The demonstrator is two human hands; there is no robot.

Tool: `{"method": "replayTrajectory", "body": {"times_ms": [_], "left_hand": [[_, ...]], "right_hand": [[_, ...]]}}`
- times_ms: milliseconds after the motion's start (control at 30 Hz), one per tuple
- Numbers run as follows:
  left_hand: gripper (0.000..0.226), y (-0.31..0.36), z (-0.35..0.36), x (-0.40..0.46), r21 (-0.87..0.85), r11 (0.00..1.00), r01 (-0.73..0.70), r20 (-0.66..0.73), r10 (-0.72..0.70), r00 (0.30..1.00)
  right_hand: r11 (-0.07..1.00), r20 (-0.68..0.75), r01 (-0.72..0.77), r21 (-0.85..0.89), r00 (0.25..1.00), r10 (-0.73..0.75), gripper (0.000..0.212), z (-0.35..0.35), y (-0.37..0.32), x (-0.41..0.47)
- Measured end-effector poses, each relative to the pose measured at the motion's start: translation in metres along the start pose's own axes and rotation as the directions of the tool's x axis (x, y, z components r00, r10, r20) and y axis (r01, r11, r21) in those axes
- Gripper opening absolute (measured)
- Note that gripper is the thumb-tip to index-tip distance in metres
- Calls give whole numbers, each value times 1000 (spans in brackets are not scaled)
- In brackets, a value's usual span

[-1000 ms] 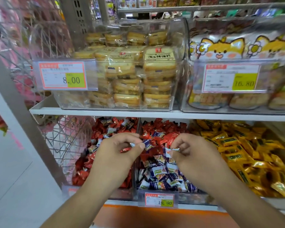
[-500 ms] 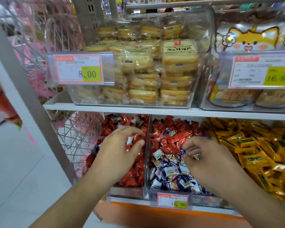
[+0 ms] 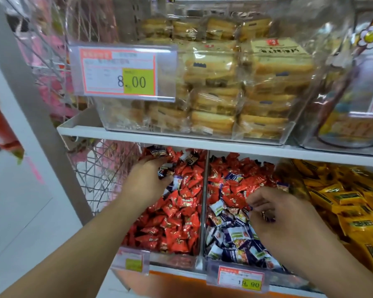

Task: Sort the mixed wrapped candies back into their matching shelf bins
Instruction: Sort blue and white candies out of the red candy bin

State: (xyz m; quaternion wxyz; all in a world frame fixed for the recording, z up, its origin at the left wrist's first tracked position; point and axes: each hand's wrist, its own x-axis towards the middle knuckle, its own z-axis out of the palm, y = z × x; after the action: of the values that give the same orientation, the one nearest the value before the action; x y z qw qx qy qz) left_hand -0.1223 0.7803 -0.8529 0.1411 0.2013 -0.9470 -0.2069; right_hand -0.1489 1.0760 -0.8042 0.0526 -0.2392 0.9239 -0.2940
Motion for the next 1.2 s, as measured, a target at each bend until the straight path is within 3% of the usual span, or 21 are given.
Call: {"method": "replayTrajectory", "body": {"times_ms": [367,533,700,833,933,1000,1100,1200], "left_hand": [[26,-2,-5,-5,-5,995,-105,-122,103,987],[28,2,-18,-19,-72,996,-49,-139,38,990],[23,12,-34,-35,-251,968,16,-142,-54,988],[23,33,-48,-51,-519,853,58,-30,-86,996],[22,54,-56,-71,-653,756,49,116,36,993],[24,67,-56,-83,-666,745,45,194,114,974],[25,83,-50,-92,-697,716,39,230,172,958],[22,92,-42,-94,-700,713,35,232,180,956]], "right_hand": [[1000,22,11,-8,1000,-11,14,4,1,2],[1000,32,7,4,999,-7,14,2,2,-2],[1000,42,-4,13,999,4,14,-2,0,-3],[995,40,38,93,998,-41,20,4,-5,-4],[938,50,32,344,997,-52,37,1,-12,-6],[938,78,134,319,983,-167,54,-3,-13,-8],[931,137,170,322,965,-224,41,-9,-14,-12],[947,49,163,275,982,-184,18,-7,-8,-11]]}}
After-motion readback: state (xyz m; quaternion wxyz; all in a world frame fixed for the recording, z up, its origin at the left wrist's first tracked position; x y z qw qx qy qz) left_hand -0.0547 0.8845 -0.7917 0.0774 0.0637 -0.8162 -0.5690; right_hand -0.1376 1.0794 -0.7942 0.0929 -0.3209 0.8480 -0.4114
